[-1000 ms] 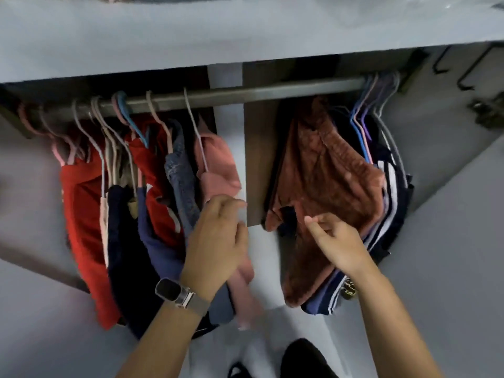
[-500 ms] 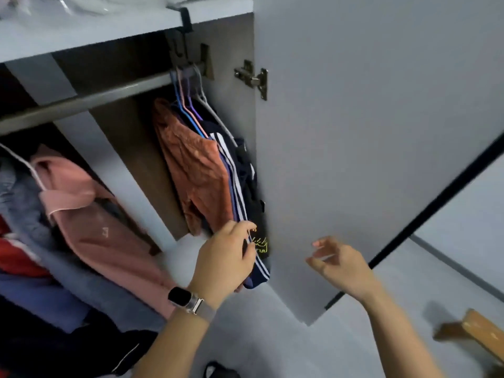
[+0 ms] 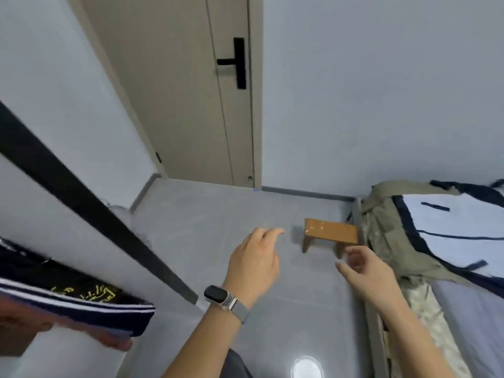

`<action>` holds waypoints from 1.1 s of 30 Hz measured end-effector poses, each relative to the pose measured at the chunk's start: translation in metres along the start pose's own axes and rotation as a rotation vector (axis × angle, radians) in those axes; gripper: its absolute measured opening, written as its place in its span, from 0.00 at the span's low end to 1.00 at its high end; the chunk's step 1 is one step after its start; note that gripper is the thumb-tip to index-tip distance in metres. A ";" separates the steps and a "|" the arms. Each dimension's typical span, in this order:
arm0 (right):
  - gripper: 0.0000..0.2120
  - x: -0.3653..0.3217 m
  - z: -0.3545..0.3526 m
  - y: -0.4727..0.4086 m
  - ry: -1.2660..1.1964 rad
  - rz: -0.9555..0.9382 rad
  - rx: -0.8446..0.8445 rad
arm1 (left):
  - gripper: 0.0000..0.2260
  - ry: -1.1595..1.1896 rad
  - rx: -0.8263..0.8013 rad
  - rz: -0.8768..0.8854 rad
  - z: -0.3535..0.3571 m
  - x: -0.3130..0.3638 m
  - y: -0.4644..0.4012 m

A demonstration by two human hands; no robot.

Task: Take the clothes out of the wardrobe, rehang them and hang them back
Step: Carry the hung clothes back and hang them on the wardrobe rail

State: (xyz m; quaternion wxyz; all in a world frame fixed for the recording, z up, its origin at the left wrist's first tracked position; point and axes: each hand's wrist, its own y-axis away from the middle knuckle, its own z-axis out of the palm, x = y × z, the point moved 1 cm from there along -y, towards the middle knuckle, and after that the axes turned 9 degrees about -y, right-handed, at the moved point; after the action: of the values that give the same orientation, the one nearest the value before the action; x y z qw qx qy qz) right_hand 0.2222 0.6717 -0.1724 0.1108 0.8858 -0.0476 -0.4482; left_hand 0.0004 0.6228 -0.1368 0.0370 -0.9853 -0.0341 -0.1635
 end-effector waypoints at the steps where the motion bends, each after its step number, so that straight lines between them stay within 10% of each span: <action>1: 0.16 0.013 -0.015 -0.007 -0.012 0.038 0.049 | 0.20 0.005 -0.019 0.031 0.007 0.012 -0.015; 19: 0.16 0.150 -0.249 -0.170 -0.122 0.505 0.543 | 0.19 0.000 -0.349 0.582 0.137 0.245 -0.338; 33: 0.12 0.289 -0.378 -0.226 -0.291 0.765 0.663 | 0.18 -0.073 -0.625 0.841 0.275 0.449 -0.433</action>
State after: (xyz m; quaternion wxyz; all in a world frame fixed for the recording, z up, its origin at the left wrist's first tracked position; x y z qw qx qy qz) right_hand 0.6944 0.8962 -0.2366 -0.0275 0.7213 -0.5216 -0.4548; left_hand 0.4781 1.1020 -0.2235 -0.1976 -0.8828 0.4137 -0.1027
